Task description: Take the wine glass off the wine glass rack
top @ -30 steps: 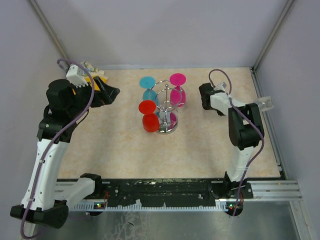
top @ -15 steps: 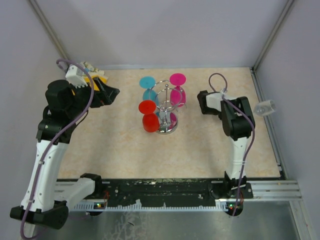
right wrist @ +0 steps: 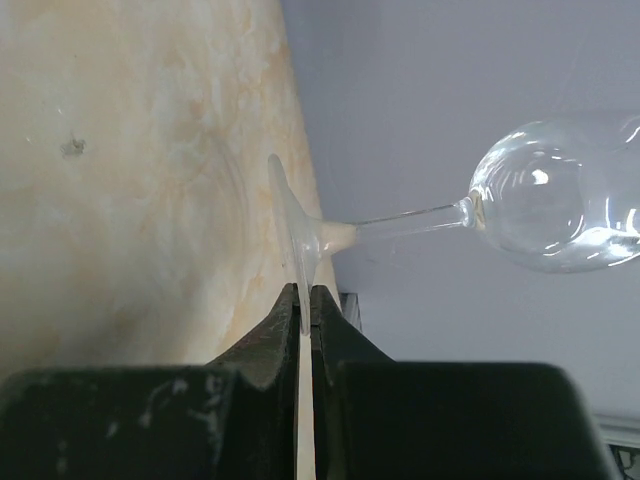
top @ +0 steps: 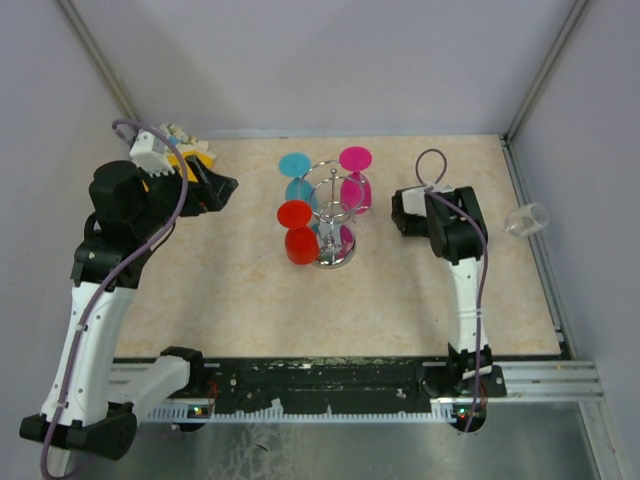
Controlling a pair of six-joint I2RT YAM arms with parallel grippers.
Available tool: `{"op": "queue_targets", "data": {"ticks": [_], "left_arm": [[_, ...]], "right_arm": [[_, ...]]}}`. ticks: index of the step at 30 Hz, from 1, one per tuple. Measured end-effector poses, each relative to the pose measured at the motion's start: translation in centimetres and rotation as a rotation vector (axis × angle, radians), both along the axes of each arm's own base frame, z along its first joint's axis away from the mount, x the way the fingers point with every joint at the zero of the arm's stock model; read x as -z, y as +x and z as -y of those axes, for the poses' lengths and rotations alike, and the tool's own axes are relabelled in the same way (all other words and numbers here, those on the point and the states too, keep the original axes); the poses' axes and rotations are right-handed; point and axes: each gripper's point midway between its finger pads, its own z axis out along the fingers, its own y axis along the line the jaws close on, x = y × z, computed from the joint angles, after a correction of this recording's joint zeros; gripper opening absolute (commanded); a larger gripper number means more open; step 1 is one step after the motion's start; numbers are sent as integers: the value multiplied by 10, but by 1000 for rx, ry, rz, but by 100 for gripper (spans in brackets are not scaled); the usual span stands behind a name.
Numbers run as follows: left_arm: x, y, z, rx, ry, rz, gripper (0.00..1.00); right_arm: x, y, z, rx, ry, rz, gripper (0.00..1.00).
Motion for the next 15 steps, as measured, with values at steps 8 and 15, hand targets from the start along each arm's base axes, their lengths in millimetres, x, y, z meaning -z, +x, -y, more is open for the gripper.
{"op": "queue_targets", "data": {"ticks": [8,15], "left_arm": [[0,0,-1,-3,4,2,100],[-4,0,-2,-9,6,10,100]], "right_arm": [[-7,-2,3,-7,-49,-6,0],[-10,-1,3,-14,-64,-29,0]]}}
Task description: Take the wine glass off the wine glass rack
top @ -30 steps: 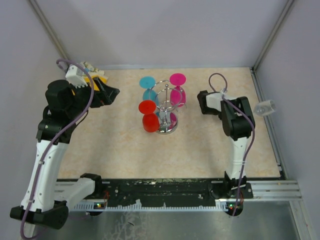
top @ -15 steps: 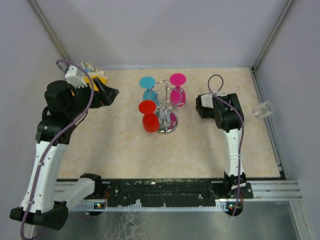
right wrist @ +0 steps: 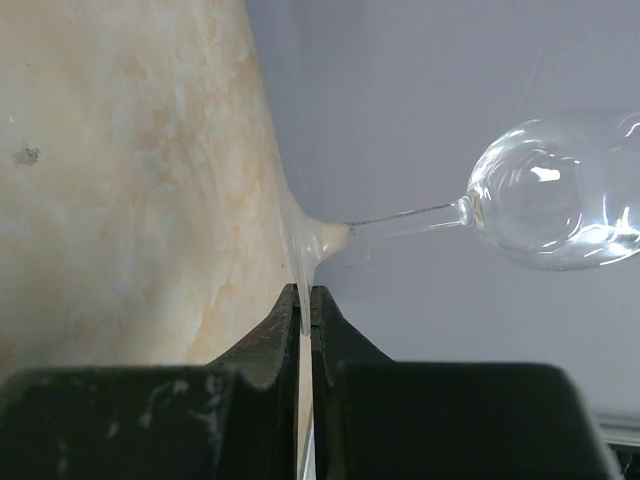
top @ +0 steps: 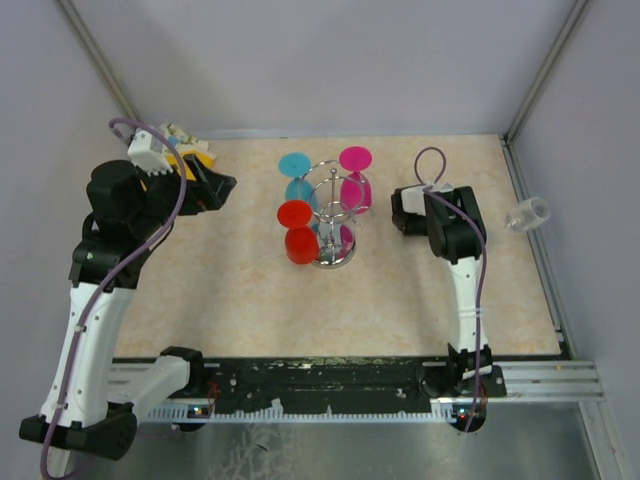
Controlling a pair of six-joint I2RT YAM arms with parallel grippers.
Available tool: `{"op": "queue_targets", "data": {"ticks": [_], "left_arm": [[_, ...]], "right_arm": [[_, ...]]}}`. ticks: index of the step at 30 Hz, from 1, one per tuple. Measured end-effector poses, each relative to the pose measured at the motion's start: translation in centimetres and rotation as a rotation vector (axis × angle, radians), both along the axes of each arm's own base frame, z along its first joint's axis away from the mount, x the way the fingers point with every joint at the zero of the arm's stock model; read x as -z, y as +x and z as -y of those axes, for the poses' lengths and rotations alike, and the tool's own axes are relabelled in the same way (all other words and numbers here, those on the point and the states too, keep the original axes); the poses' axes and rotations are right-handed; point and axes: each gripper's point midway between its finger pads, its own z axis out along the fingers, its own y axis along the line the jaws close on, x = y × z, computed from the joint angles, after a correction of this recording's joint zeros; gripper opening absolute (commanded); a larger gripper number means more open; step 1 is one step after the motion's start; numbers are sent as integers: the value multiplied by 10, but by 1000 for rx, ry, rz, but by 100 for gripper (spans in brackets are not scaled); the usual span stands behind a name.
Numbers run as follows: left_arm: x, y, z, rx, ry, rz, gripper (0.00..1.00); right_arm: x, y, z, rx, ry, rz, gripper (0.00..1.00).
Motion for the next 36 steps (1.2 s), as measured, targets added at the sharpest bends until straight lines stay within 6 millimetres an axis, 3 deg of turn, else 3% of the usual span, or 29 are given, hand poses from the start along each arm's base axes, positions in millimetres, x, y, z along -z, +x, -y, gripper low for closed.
{"op": "queue_targets", "data": {"ticks": [13,17,19,21,25,27,33,36], "left_arm": [[-1,1,-2,-7,15,10,100],[-1,1,-2,-7,15,10,100],[-1,1,-2,-8,16,10,100],[-1,1,-3,-11,16,10,100],[-2,1,-3,-12,12,9,100],[-1,2,-2,-13,8,6,100],[1,3,-1,-17,-8,-9,100],[0,3,0,-13,-23,-13,98]], "right_arm": [[2,0,0,4,10,-5,0],[25,-20,-3,29,162,-24,0],[22,-32,-5,34,296,5,0],[5,-25,-11,18,430,106,0],[-42,18,-23,-72,559,304,0],[-59,29,-34,-127,599,348,0],[-102,27,-71,-280,767,401,0],[-148,19,-93,-401,923,513,0]]}}
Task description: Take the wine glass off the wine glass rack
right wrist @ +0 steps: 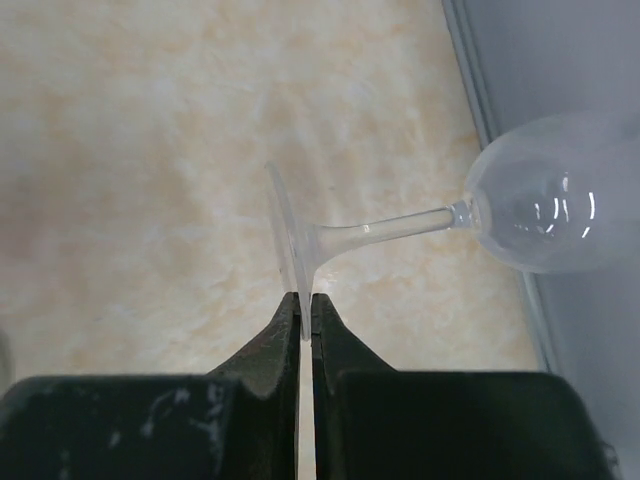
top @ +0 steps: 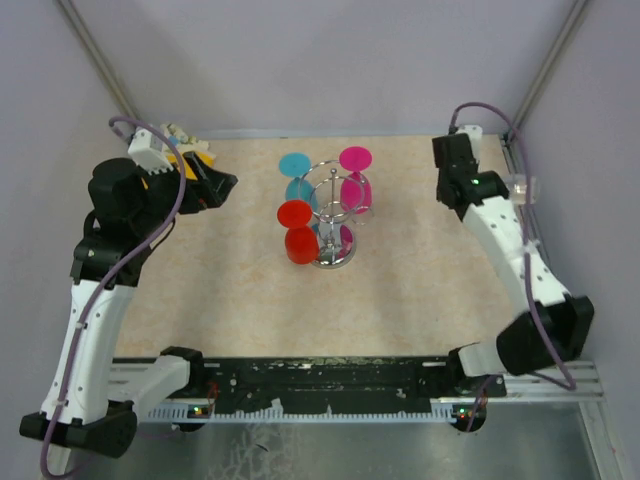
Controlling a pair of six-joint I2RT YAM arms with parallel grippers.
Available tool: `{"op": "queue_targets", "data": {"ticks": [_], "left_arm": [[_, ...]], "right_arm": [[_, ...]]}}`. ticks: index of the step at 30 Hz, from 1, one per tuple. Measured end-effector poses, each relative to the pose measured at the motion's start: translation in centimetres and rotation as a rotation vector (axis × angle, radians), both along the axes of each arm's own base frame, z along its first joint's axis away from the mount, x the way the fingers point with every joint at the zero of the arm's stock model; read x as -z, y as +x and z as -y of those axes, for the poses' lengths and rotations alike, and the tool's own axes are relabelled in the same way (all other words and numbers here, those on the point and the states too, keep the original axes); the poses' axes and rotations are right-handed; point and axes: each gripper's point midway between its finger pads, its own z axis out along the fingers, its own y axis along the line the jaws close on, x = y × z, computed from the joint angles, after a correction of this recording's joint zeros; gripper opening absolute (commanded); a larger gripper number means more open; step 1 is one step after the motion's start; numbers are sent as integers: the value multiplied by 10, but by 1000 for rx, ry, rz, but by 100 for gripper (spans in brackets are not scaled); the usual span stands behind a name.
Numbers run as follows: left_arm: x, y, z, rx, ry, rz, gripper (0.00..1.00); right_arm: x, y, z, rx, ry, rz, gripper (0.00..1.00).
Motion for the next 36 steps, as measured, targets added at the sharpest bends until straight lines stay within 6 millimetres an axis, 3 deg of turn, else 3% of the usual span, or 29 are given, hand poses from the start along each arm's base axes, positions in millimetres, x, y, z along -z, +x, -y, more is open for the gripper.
{"op": "queue_targets", "data": {"ticks": [5,8,10,12,14,18,24,29,36], "left_arm": [[-17,-1,11,56,-36,13,96],[-54,-3,22,120,-69,62,97],[-85,-4,32,178,-92,101,97],[-117,-7,45,258,-123,145,97],[-132,-9,58,342,-159,153,97],[-122,-12,81,482,-243,41,99],[-99,-22,111,670,-392,-135,99],[-89,-22,130,738,-452,-238,100],[-95,-36,172,868,-509,-288,100]], "right_arm": [[-100,-31,-25,-162,213,293,0],[-158,-60,-45,-305,329,453,0],[-180,-78,-60,-412,390,504,0],[-193,-94,-76,-527,441,529,0],[-203,-112,-95,-654,493,543,0],[-224,-150,-136,-945,605,568,0],[-252,-200,-180,-1342,748,657,0],[-274,-231,-198,-1585,837,701,0],[-286,-253,-204,-1725,895,724,0]]}}
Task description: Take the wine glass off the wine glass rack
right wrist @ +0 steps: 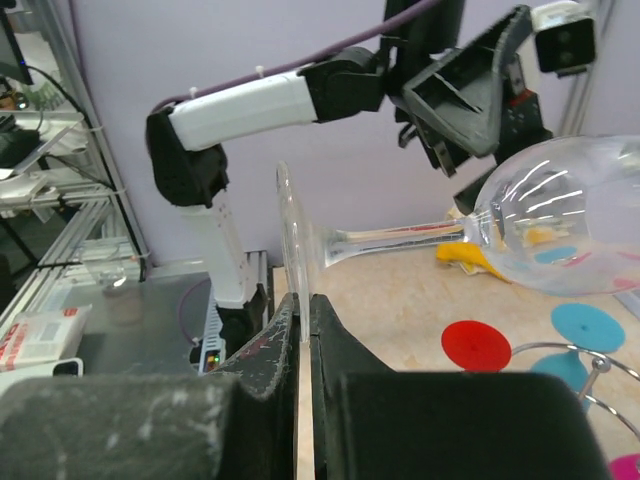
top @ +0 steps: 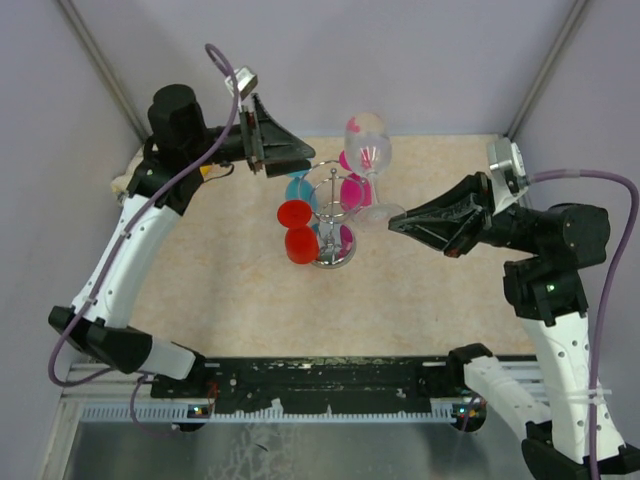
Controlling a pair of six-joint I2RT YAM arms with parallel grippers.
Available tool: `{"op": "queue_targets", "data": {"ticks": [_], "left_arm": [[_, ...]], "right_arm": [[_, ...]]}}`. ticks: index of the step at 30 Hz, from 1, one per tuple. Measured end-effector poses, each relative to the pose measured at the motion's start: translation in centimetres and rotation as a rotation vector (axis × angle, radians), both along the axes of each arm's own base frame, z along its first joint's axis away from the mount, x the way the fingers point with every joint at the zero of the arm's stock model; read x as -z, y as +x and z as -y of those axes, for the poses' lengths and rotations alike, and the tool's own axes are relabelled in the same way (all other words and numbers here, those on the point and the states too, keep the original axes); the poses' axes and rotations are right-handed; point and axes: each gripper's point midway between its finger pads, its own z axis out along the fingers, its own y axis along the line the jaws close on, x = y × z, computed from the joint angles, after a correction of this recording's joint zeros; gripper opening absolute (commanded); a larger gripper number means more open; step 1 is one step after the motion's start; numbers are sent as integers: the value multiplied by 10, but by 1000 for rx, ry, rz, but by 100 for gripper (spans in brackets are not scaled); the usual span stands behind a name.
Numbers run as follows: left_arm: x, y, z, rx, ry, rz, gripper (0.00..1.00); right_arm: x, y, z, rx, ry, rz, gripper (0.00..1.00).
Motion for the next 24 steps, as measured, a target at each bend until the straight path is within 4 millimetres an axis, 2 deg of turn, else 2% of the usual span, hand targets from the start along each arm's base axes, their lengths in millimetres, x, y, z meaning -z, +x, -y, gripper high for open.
{"op": "queue_targets", "data": {"ticks": [6,10,14,24], "left_arm": [[0,-3,41,66,-15,-37,100],[-1,0,56,79,-24,-49,100],[-5,2,60,71,-37,-54,100],[-32,0,62,65,-103,-34,100]], "right_arm": [[3,-5,-2,-42,3,4,0],[4,-5,-2,-44,2,8,0],[3,-4,-2,-40,6,14,0],[10,-2,-2,-33,-9,-6,0]]}}
